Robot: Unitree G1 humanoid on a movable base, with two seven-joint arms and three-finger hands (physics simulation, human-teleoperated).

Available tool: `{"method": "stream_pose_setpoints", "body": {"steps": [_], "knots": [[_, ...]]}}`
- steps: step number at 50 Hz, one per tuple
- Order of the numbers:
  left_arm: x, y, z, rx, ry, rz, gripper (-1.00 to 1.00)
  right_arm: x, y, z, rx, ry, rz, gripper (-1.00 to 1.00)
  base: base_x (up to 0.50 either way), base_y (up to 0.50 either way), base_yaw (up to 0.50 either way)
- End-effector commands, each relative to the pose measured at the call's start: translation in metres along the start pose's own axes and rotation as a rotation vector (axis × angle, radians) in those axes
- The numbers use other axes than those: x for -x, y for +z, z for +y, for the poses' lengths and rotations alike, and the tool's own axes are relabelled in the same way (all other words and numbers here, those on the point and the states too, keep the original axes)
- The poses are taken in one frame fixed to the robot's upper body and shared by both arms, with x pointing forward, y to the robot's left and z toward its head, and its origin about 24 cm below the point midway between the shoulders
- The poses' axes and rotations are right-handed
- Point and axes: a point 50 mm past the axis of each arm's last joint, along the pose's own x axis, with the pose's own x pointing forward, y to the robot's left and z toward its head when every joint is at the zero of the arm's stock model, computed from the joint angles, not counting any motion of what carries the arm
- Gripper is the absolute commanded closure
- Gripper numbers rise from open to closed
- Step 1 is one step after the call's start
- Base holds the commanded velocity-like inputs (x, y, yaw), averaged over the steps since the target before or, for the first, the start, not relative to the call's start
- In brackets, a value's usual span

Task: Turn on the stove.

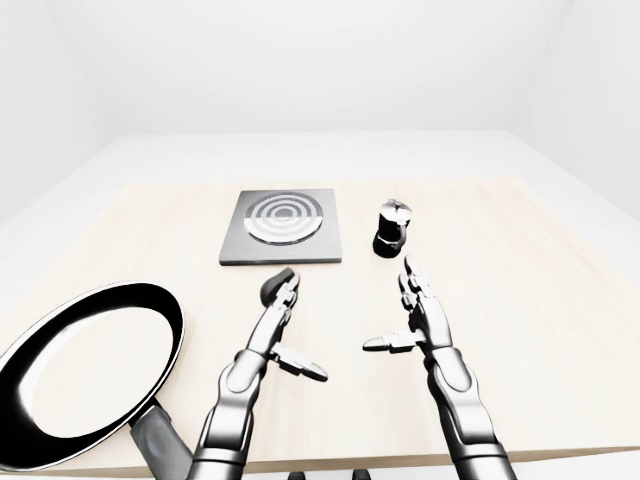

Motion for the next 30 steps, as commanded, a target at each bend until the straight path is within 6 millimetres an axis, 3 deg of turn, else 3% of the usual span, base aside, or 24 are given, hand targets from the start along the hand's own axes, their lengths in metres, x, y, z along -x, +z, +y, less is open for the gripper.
{"method": "stream_pose_setpoints", "body": {"steps": [1, 2, 3, 4, 5, 6, 7, 8, 9, 10, 11, 13, 21, 22, 23, 30], "knots": [[0.001, 0.007, 0.0, -0.002, 0.0, -0.038, -1.0, 0.001, 0.001, 0.0, 0.005, 0.002, -0.005, -1.0, 0.0, 0.0, 0.0], [0.002, 0.01, 0.002, 0.002, 0.013, -0.051, -1.0, 0.001, 0.002, 0.0, 0.005, 0.001, -0.007, -1.0, 0.0, 0.0, 0.0], [0.003, 0.016, 0.007, 0.019, 0.039, -0.08, -1.0, 0.001, -0.016, 0.0, -0.003, 0.0, 0.068, -1.0, 0.0, 0.0, 0.0], [0.003, 0.02, 0.01, 0.032, 0.054, -0.097, -1.0, 0.001, -0.021, 0.0, -0.005, 0.0, 0.09, -1.0, 0.0, 0.0, 0.0], [0.004, 0.024, 0.012, 0.039, 0.067, -0.118, -1.0, 0.001, -0.023, 0.0, -0.006, 0.0, 0.099, -1.0, 0.0, 0.0, 0.0], [0.005, 0.028, 0.016, 0.051, 0.082, -0.139, -1.0, 0.0, -0.01, 0.0, 0.0, 0.0, 0.044, -1.0, 0.0, 0.0, 0.0], [0.006, 0.031, 0.019, 0.057, 0.095, -0.154, -1.0, 0.001, -0.018, 0.0, -0.003, -0.001, 0.077, -1.0, 0.0, 0.0, 0.0], [0.006, 0.034, 0.022, 0.067, 0.113, -0.168, -1.0, 0.0, -0.007, 0.0, 0.002, -0.001, 0.029, -1.0, 0.0, 0.0, 0.0], [0.008, 0.04, 0.027, 0.074, 0.136, -0.2, -1.0, 0.001, -0.02, 0.0, -0.004, -0.003, 0.089, -1.0, 0.0, 0.0, 0.0], [0.009, 0.041, 0.027, 0.074, 0.138, -0.202, -1.0, 0.001, -0.021, 0.0, -0.004, -0.003, 0.094, -1.0, 0.0, 0.0, 0.0], [0.013, 0.05, 0.032, 0.078, 0.167, -0.246, -1.0, 0.0, -0.006, 0.0, 0.005, -0.005, 0.026, -1.0, 0.0, 0.0, 0.0], [0.017, 0.056, 0.035, 0.08, 0.181, -0.279, -1.0, 0.0, 0.005, -0.001, 0.016, -0.009, -0.021, -1.0, 0.0, 0.0, 0.0], [0.035, 0.08, 0.042, 0.068, 0.241, -0.399, -1.0, 0.007, 0.024, -0.004, 0.081, -0.051, -0.101, -1.0, 0.0, 0.0, 0.0], [0.038, 0.084, 0.042, 0.064, 0.248, -0.416, -1.0, 0.007, 0.014, -0.005, 0.086, -0.06, -0.058, -1.0, 0.0, 0.0, 0.0], [0.041, 0.087, 0.043, 0.06, 0.256, -0.433, -1.0, 0.009, 0.028, -0.006, 0.104, -0.071, -0.117, -1.0, 0.0, 0.0, 0.0], [0.057, 0.104, 0.045, 0.04, 0.291, -0.517, -1.0, 0.019, 0.047, -0.006, 0.147, -0.092, -0.194, -1.0, 0.0, 0.0, 0.0]]}}
